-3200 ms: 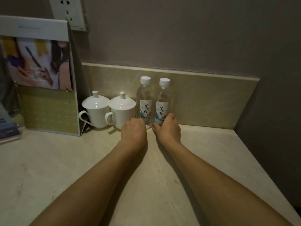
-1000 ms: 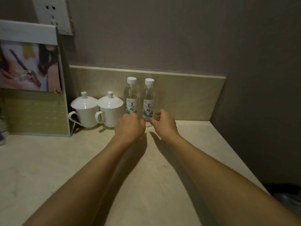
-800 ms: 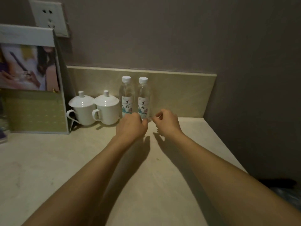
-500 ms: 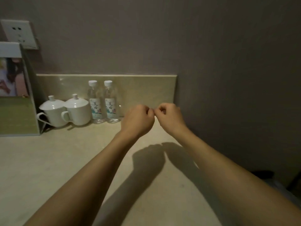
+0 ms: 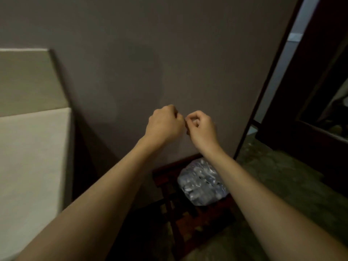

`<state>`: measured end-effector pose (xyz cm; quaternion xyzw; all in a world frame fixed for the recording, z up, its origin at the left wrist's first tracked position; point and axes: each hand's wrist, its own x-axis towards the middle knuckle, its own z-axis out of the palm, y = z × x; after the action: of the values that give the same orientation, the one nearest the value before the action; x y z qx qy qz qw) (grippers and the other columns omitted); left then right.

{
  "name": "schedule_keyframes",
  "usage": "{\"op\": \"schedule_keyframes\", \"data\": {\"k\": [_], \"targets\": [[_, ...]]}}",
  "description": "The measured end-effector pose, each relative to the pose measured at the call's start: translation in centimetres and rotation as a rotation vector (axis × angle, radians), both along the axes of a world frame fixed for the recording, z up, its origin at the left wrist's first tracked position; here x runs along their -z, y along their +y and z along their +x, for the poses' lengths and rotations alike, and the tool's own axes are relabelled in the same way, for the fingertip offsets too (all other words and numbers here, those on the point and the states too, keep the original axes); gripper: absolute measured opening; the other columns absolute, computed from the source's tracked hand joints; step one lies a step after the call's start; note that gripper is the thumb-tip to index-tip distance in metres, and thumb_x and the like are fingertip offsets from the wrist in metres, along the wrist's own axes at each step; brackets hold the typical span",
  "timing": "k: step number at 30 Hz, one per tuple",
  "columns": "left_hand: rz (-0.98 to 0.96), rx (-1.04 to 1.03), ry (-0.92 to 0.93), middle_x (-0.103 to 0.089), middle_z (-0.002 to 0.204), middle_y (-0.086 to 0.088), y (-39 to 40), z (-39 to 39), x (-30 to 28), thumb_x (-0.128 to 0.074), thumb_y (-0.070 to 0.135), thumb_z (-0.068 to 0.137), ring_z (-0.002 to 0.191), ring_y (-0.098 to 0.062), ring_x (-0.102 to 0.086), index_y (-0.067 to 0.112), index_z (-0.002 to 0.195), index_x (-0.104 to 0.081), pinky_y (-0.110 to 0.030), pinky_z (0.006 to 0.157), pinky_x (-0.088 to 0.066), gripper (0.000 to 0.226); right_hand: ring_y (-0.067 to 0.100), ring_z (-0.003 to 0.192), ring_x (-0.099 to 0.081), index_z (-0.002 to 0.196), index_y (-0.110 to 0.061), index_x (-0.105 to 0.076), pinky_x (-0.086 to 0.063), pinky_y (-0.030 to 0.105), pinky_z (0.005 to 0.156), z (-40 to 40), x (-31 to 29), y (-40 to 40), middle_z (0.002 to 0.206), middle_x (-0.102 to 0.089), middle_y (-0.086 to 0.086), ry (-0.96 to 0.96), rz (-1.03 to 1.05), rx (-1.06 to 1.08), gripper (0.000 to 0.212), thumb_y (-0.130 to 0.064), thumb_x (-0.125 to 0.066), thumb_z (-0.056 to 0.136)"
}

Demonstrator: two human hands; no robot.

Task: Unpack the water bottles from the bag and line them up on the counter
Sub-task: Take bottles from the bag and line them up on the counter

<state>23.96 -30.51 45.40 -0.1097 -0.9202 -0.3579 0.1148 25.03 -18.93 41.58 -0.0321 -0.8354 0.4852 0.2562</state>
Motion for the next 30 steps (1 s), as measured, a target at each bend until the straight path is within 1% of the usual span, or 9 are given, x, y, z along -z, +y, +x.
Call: {"op": "schedule_keyframes", "data": {"k": [6,9,14,17,21,23,25,27,30], "targets": [[0.043,0.018,-0.112,-0.066,0.114,-0.011,8.9,-2.4,6.7,-0.043,0.033,0.095,0.105,-0.036,-0.06,0.017,0.107,-0.061,-0.036,0.078,-0.043,0.027,0.021,0.07,-0.063,0.095,-0.023,-0.055,-0.052,0.042,0.07,-1.9,5.2,8.3,0.064,-0.061,-0.006,-0.031,-0.056,0.077,0.004,-0.022,-0.057,0.092],[0.071,0.004,-0.224,-0.066,0.111,-0.01,11.8,-5.3,10.9,-0.043,0.033,0.096,0.102,-0.034,-0.061,0.018,0.105,-0.06,-0.039,0.083,-0.048,0.025,0.016,0.068,-0.062,0.101,-0.021,-0.056,-0.05,0.035,0.066,-4.4,8.3,12.0,0.068,-0.062,-0.006,-0.139,-0.041,0.094,0.008,-0.023,-0.056,0.093],[0.119,-0.035,-0.374,-0.068,0.095,-0.007,16.5,-12.0,16.8,-0.044,0.035,0.096,0.087,-0.029,-0.064,0.019,0.094,-0.062,-0.037,0.076,-0.052,0.024,0.016,0.069,-0.063,0.104,-0.02,-0.058,-0.05,0.031,0.062,-10.6,13.9,17.5,0.075,-0.064,-0.003,-0.331,-0.03,0.106,0.012,-0.024,-0.056,0.093],[0.121,-0.058,-0.469,-0.067,0.095,-0.006,19.1,-15.2,19.6,-0.045,0.034,0.097,0.088,-0.029,-0.063,0.018,0.098,-0.065,-0.034,0.073,-0.047,0.026,0.021,0.074,-0.064,0.105,-0.017,-0.059,-0.051,0.034,0.064,-13.9,17.0,20.2,0.08,-0.065,0.001,-0.463,-0.011,0.069,0.016,-0.026,-0.056,0.093],[0.119,-0.061,-0.576,-0.06,0.081,0.002,21.3,-17.9,23.2,-0.044,0.035,0.1,0.078,-0.02,-0.059,0.018,0.093,-0.059,-0.032,0.07,-0.048,0.023,0.02,0.073,-0.064,0.099,-0.018,-0.058,-0.055,0.038,0.069,-17.2,20.7,23.1,0.08,-0.065,0.003,-0.627,-0.014,0.032,0.01,-0.026,-0.057,0.092],[0.083,-0.068,-0.629,-0.054,0.071,0.006,22.0,-18.9,25.1,-0.045,0.033,0.1,0.075,-0.018,-0.057,0.022,0.084,-0.055,-0.035,0.072,-0.051,0.022,0.017,0.074,-0.062,0.098,-0.014,-0.061,-0.05,0.028,0.064,-18.5,22.7,24.3,0.079,-0.063,0.0,-0.714,0.01,0.01,0.01,-0.022,-0.058,0.093],[0.045,-0.087,-0.701,-0.061,0.076,0.0,22.5,-19.9,27.3,-0.045,0.033,0.1,0.078,-0.022,-0.062,0.016,0.089,-0.061,-0.035,0.074,-0.052,0.025,0.015,0.072,-0.06,0.098,-0.011,-0.063,-0.045,0.022,0.058,-19.7,24.8,25.4,0.077,-0.061,-0.001,-0.801,0.054,-0.022,0.013,-0.021,-0.057,0.093],[0.05,-0.111,-0.77,-0.066,0.077,-0.005,22.9,-20.6,29.7,-0.045,0.031,0.1,0.071,-0.021,-0.062,0.009,0.096,-0.066,-0.031,0.066,-0.05,0.03,0.014,0.069,-0.059,0.095,-0.01,-0.064,-0.043,0.021,0.055,-20.5,27.0,26.3,0.075,-0.061,0.0,-0.902,0.103,-0.075,0.014,-0.021,-0.056,0.094],[0.049,-0.14,-0.849,-0.063,0.07,-0.004,23.7,-21.3,32.6,-0.046,0.029,0.1,0.057,-0.015,-0.055,0.007,0.099,-0.066,-0.027,0.053,-0.043,0.029,0.014,0.059,-0.052,0.065,-0.015,-0.055,-0.04,0.025,0.056,-21.7,30.6,27.5,0.061,-0.052,-0.001,-1.028,0.127,-0.15,0.029,-0.02,-0.055,0.093]]}}
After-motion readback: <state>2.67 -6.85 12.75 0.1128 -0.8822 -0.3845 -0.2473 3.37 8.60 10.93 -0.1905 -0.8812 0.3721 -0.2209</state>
